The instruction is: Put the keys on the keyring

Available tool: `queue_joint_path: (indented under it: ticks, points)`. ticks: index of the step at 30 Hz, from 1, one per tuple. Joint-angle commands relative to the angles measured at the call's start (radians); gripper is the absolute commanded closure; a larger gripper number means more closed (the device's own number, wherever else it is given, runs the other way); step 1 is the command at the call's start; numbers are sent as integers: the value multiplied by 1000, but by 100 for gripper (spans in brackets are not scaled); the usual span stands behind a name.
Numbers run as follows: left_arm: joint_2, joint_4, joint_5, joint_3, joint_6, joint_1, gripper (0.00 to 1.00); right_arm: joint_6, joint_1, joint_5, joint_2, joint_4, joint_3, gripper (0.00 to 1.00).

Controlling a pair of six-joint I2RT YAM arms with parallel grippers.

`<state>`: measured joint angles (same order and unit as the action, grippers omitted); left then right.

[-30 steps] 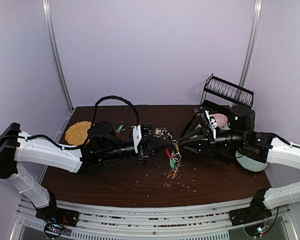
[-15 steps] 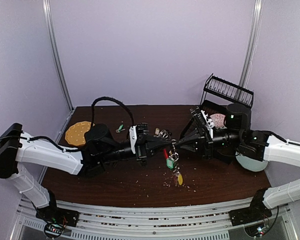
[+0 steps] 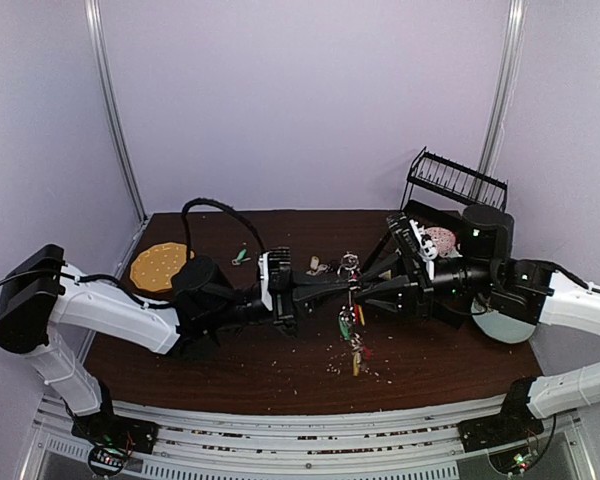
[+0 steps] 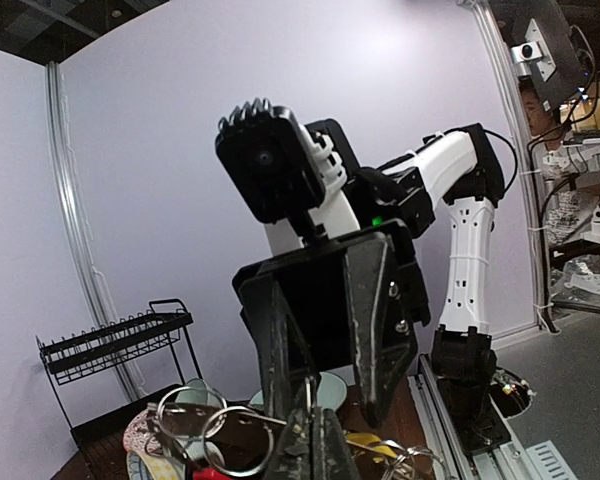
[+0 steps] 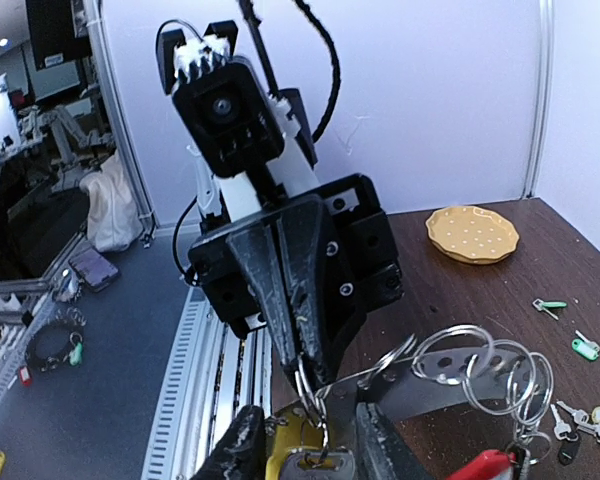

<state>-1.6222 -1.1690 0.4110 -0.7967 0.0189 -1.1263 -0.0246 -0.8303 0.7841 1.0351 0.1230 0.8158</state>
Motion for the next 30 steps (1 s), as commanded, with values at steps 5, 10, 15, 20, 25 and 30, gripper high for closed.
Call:
queue_joint_path:
  ticks: [5, 10, 15, 20, 25, 30]
  points:
    - [27, -38, -46, -2, 9, -5, 100, -66, -3, -192, -84, -37, -5, 66]
    - [28, -38, -44, -2, 9, -5, 100, -57, -4, -149, -48, -18, 15, 71]
    - [34, -24, -46, -1, 4, -4, 100, -42, -6, -74, -11, 4, 29, 76]
    - [38, -20, -50, 0, 1, -5, 100, -41, -8, -20, -2, 5, 35, 79]
    - [38, -8, -42, -2, 1, -4, 100, -36, -7, -28, -12, 25, 34, 88]
    - [43, 6, -43, -3, 0, -4, 100, -43, -7, -24, -10, 23, 39, 100]
